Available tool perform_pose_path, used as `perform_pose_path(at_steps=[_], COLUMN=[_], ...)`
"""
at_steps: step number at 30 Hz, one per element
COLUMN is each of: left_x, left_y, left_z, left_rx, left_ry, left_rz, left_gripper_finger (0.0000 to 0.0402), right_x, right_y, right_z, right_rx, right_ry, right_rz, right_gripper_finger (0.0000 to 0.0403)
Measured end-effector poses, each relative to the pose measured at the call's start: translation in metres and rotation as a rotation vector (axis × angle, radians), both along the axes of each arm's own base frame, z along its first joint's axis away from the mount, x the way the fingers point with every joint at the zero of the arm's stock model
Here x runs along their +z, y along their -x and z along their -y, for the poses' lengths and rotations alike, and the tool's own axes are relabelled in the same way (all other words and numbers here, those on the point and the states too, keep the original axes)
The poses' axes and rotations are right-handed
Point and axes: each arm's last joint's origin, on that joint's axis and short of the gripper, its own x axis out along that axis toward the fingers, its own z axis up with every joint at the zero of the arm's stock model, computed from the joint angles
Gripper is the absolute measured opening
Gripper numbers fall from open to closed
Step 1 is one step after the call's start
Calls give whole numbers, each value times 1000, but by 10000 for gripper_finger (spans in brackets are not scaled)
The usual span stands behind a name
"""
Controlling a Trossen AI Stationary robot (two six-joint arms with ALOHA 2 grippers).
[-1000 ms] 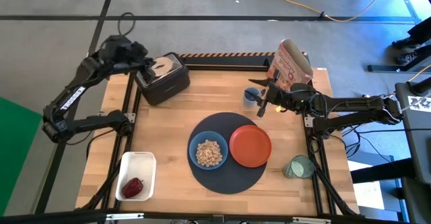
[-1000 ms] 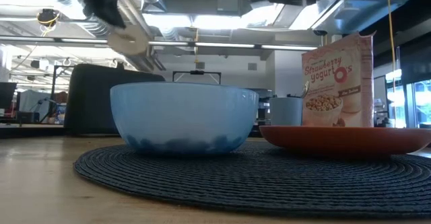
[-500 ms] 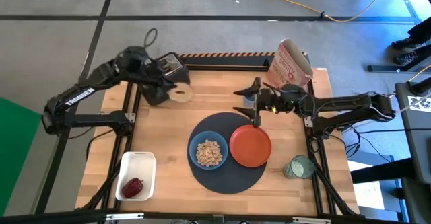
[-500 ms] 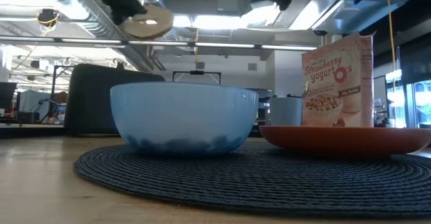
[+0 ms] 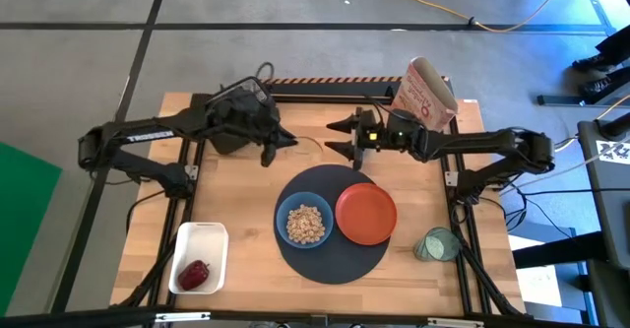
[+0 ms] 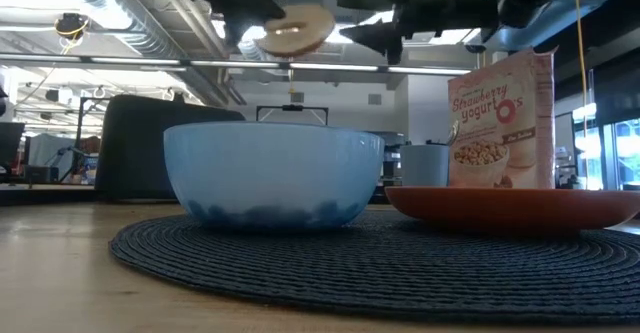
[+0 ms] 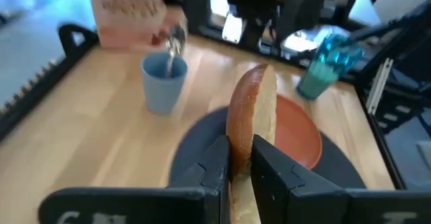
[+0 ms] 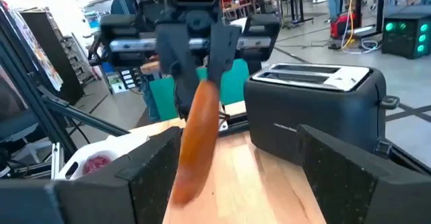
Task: Arrange a breakfast setting
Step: Put the toasted bread on the orange plate
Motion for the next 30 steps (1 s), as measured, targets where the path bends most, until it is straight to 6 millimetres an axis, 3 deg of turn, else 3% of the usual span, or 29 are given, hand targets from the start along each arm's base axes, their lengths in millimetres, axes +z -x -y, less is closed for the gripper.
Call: perform_pose_path(at_steps=[6,15,30], left_x=[-16,-22,-19], left_y=[-20,-35,-39], left_z=[-1,-6,0], left_rx=[9,8,-38], left_ry=[8,6,1], left_rz=[-30,14,59], left_gripper_finger=[45,45,45], right_x=[-3,-8,-9], right_y=[-1,0,0], right_z=[2,0,0], right_rx=[59,106,93], right_ry=[1,-5,4], right_rz=[-12,-60,-70], right_gripper_finger=[286,278,178])
